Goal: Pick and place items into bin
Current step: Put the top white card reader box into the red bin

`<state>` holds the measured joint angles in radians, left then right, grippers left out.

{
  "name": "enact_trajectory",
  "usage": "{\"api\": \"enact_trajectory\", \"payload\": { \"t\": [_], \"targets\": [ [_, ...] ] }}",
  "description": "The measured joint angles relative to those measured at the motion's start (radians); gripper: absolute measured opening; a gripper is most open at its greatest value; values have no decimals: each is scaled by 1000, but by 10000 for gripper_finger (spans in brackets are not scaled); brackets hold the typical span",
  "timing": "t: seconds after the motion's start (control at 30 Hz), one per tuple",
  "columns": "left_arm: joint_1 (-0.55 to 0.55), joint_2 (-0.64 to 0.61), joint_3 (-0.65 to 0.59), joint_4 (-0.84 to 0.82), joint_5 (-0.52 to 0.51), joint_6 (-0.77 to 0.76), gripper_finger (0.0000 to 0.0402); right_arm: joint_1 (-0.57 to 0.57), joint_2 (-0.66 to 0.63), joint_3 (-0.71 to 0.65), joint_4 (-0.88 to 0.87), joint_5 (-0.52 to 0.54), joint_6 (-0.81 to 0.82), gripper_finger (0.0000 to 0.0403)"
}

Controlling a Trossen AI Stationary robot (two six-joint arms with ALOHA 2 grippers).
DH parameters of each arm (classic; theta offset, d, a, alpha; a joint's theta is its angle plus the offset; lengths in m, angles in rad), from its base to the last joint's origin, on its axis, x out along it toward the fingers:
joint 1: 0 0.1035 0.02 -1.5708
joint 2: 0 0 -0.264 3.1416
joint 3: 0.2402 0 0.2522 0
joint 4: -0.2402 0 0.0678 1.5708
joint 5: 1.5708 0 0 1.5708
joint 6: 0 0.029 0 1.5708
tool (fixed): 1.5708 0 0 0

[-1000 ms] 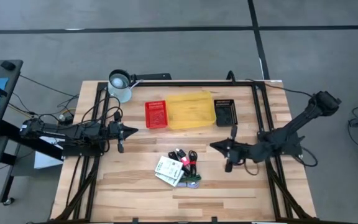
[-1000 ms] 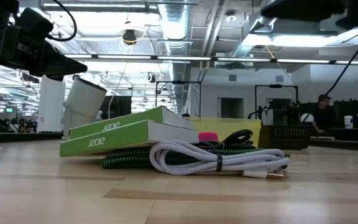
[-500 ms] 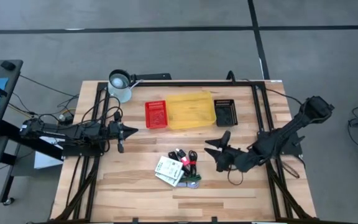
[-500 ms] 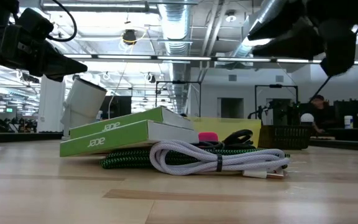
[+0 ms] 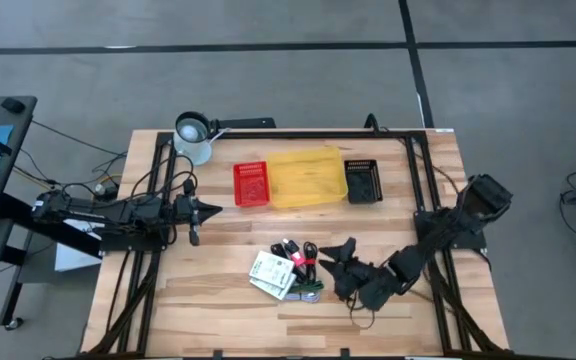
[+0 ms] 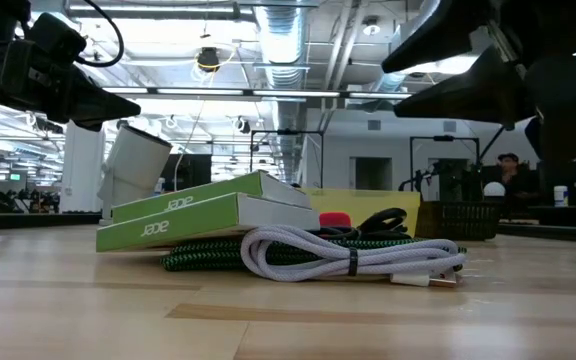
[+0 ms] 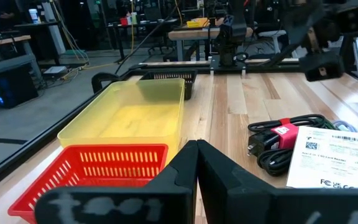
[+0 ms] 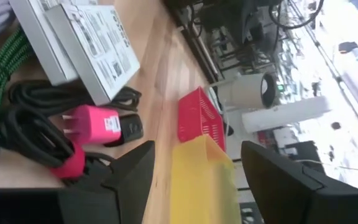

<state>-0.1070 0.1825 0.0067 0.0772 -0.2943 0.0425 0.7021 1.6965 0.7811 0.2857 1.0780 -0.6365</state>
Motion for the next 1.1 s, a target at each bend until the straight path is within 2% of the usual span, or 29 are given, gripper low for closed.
{"api": "enact_trajectory", "payload": {
  "t": [0.13, 0.37, 0.73, 0.9, 1.1],
  "targets": [
    [0, 0, 0, 0, 0, -15, 0, 21, 98, 70, 0, 75, 0, 237],
    [0, 0, 0, 4, 2, -130, 0, 23, 240, 182, -1, 132, -53, 232],
    [0, 0, 0, 10, 182, -245, 0, 1, 306, 301, -137, 131, -53, 226],
    [0, 0, 0, 11, 212, -271, 0, -14, 306, 355, -236, 113, -53, 226],
    [0, 0, 0, 12, 218, -271, 0, -31, 305, 417, -375, 32, -23, 226]
  ]
}}
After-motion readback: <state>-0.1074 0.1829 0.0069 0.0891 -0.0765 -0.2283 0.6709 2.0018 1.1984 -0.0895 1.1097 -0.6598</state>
